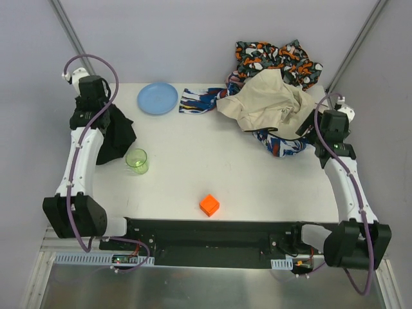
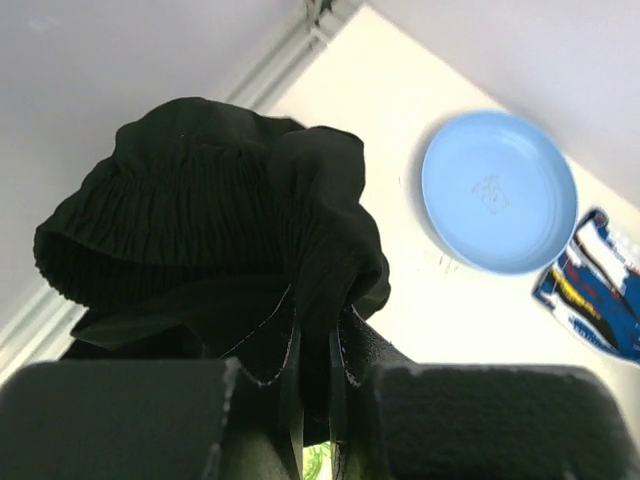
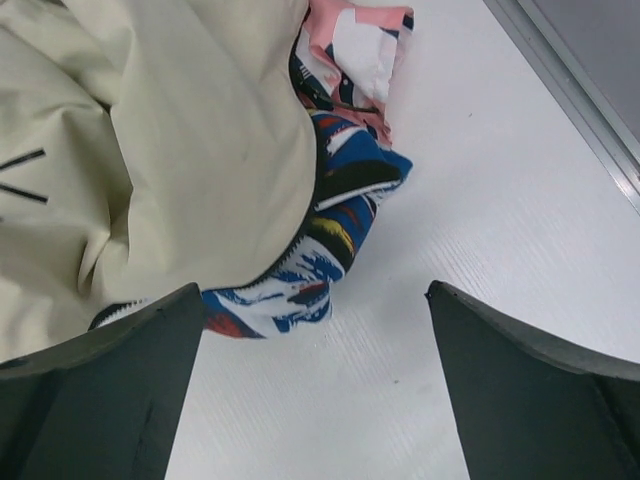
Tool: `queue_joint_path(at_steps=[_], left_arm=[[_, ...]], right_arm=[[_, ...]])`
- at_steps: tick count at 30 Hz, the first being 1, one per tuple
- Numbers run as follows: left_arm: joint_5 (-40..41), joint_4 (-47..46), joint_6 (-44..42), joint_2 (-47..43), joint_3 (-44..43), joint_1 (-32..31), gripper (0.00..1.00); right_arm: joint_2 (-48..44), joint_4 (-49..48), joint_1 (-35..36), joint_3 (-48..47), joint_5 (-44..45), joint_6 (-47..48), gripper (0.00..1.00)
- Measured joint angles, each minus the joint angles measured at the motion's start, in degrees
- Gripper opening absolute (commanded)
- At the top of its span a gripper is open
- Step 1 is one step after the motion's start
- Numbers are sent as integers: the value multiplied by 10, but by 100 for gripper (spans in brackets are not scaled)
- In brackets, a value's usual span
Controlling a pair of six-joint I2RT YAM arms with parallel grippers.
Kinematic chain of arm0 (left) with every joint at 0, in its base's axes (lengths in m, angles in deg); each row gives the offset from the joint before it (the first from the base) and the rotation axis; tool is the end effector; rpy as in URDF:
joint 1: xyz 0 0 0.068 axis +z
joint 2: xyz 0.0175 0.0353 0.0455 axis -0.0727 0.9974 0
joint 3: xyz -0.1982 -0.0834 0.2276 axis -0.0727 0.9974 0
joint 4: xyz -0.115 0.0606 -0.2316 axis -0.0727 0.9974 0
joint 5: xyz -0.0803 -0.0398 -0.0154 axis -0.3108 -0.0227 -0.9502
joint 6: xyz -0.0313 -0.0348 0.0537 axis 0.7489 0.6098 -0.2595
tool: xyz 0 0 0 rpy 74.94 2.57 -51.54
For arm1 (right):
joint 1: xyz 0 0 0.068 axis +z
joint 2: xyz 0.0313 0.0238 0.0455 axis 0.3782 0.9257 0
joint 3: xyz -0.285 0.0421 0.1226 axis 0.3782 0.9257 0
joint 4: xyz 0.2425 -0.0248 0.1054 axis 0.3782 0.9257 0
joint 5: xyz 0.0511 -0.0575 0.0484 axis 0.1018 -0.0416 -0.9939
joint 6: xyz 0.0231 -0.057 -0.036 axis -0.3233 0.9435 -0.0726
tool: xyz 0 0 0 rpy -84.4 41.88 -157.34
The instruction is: Pick out a specific cloth from the pile
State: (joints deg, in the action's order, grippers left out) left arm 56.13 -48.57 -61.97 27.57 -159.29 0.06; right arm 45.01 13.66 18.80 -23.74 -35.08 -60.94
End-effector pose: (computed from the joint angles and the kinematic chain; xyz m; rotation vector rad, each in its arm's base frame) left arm 0.3105 0.0456 0.4420 -0.6539 1.7431 0.1743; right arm 0.2787 -0.0306 0.3487 0.3531 2.0301 -0.1942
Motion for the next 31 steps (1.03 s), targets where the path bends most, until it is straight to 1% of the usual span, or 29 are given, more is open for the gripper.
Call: queue_joint_path(at_steps=[2,3,4,5,6,8,11,13,15,17,20,25,28,31], left_arm=[[-21,-2,8,28,5,0,0],[-47,-3,18,69,9,3,9],[-49,-4,18,73,9,3,27],[-60,-5,26,92,14,3,68],[-72,-6,30,109,18,3,99],[-92,-5,39,139,24,3,99],[-115,6,52,155,28,3,99],[-131,11,58,139,32,3,99],[-154,12,59,103,43,3,99],[-179,11,60,51,64,3,99],[-212,11,67,-64,118,3,99],[-245,10,100,-282,258,2,99],[-257,20,116,-370,327,2,99],[-266,36,125,-420,370,2,99]], right_arm=[[-33,1,0,23,-4,-2,96],[-87,6,0,56,-8,-4,96],[-87,6,0,56,-8,-4,96],[-110,1,0,69,-9,-8,96],[-134,-3,0,85,-9,-12,96],[-184,1,0,116,-10,-20,96],[-237,15,0,137,-11,-22,96],[-263,24,0,140,-16,-21,96],[-282,30,0,140,-22,-21,96],[-295,35,0,142,-25,-22,96],[-307,39,0,159,-30,-23,96],[-313,49,0,187,-47,-28,96],[-316,49,0,200,-60,-31,96],[-325,41,0,216,-73,-32,96]])
